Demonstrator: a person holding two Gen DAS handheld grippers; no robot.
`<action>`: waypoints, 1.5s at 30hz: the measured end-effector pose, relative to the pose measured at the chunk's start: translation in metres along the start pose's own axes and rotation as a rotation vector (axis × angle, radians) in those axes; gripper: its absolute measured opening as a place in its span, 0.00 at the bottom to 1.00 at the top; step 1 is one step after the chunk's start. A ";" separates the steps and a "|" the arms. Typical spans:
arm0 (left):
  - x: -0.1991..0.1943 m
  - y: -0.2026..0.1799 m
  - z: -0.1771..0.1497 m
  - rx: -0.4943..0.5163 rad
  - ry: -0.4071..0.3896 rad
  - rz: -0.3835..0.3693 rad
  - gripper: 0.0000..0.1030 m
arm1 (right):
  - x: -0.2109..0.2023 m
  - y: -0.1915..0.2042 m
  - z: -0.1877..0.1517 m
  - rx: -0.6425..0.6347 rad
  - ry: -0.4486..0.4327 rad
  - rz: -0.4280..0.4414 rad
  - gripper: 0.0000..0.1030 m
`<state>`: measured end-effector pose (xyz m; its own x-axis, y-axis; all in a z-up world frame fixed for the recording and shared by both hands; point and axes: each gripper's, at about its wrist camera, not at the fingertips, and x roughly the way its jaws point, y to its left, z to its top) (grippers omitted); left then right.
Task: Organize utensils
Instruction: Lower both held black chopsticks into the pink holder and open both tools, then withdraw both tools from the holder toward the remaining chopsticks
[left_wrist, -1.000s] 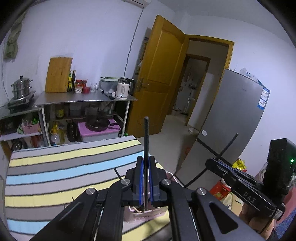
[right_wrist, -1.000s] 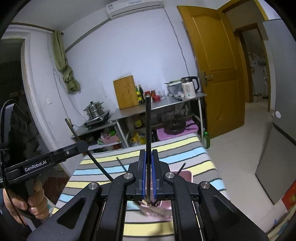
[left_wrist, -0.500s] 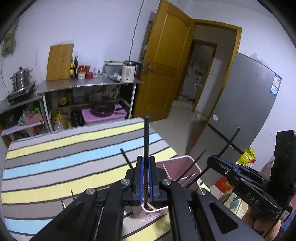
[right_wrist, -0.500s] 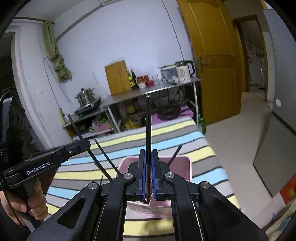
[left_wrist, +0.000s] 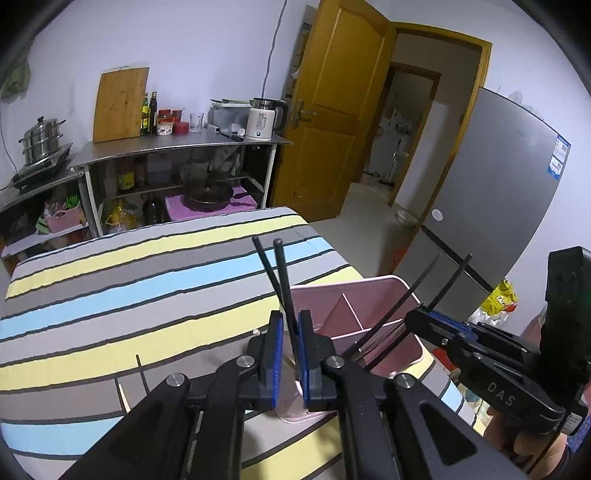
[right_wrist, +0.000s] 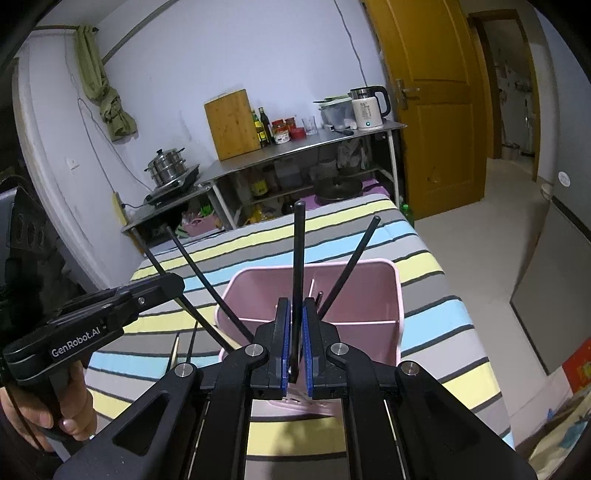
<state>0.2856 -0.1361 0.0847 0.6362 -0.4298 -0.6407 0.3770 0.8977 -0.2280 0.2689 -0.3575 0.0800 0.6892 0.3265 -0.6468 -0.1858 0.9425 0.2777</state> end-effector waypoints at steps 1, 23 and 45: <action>-0.002 0.000 0.000 -0.003 -0.001 -0.002 0.10 | -0.001 0.000 0.000 -0.001 -0.003 -0.002 0.09; -0.092 0.000 -0.030 -0.010 -0.112 0.006 0.11 | -0.061 0.023 -0.010 -0.041 -0.086 -0.013 0.22; -0.140 -0.001 -0.081 -0.025 -0.131 0.052 0.11 | -0.086 0.067 -0.044 -0.116 -0.085 0.033 0.22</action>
<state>0.1413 -0.0685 0.1153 0.7375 -0.3905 -0.5511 0.3254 0.9204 -0.2166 0.1668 -0.3192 0.1231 0.7373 0.3545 -0.5751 -0.2855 0.9350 0.2103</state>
